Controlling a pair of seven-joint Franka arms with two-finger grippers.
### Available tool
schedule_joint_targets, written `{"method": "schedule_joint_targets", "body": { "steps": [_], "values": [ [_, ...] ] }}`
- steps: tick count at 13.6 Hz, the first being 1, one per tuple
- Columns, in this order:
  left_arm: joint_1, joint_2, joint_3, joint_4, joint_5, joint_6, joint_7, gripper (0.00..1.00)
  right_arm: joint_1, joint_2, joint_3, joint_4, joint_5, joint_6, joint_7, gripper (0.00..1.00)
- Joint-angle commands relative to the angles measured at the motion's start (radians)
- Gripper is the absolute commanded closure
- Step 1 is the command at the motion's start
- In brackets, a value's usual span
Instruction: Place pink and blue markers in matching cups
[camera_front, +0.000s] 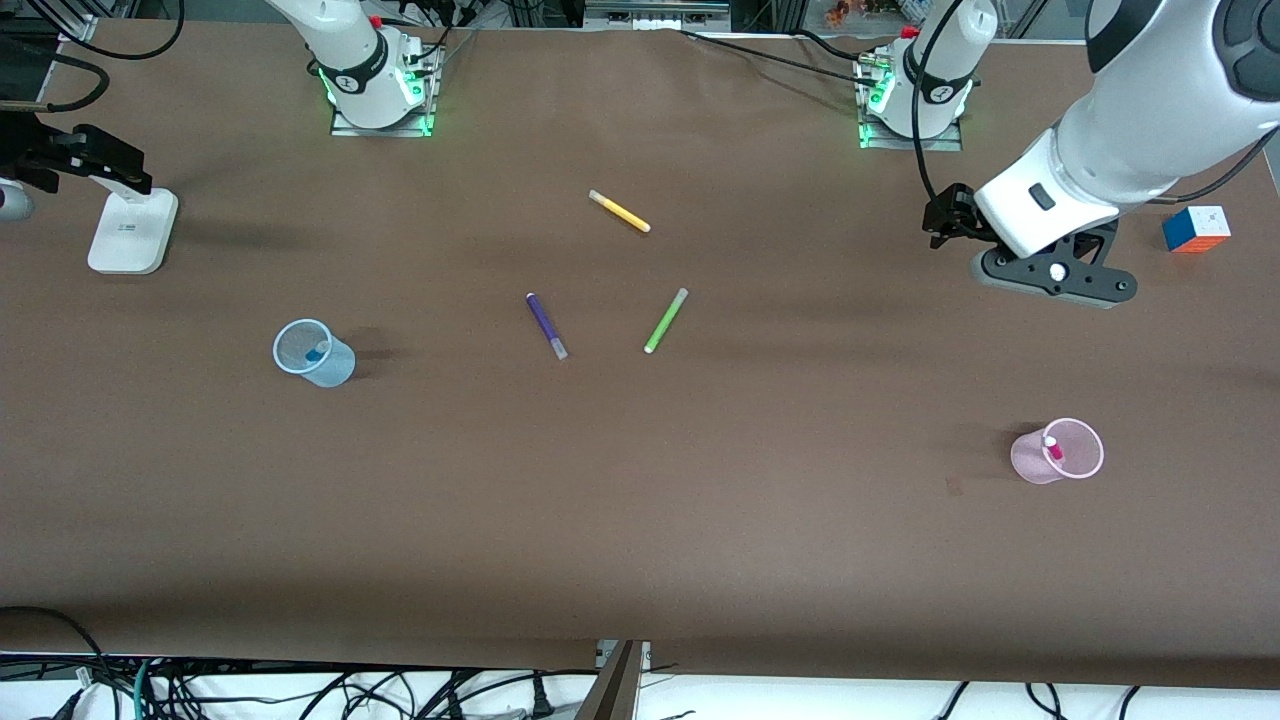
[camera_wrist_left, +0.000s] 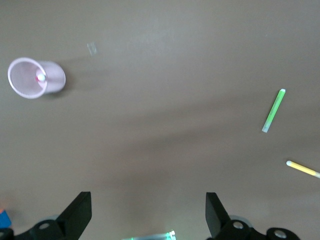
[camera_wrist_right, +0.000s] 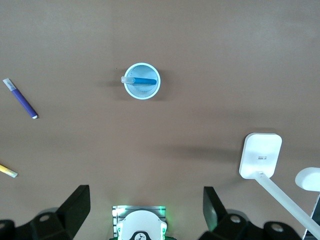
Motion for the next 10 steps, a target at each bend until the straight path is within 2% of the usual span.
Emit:
{"method": "schedule_joint_targets", "body": {
  "steps": [1, 4, 10],
  "values": [
    [0.021, -0.099, 0.006, -0.131, 0.019, 0.076, 0.054, 0.0, -0.004, 0.008, 0.0, 0.026, 0.018, -0.019, 0.008, 0.0],
    [0.033, -0.146, 0.005, -0.194, 0.016, 0.122, 0.055, 0.0, -0.005, 0.008, -0.001, 0.026, 0.018, -0.019, 0.008, 0.0],
    [0.054, -0.099, 0.009, -0.159, 0.008, 0.108, 0.063, 0.0, -0.005, 0.008, -0.001, 0.026, 0.018, -0.019, 0.008, 0.0]
  ]
}}
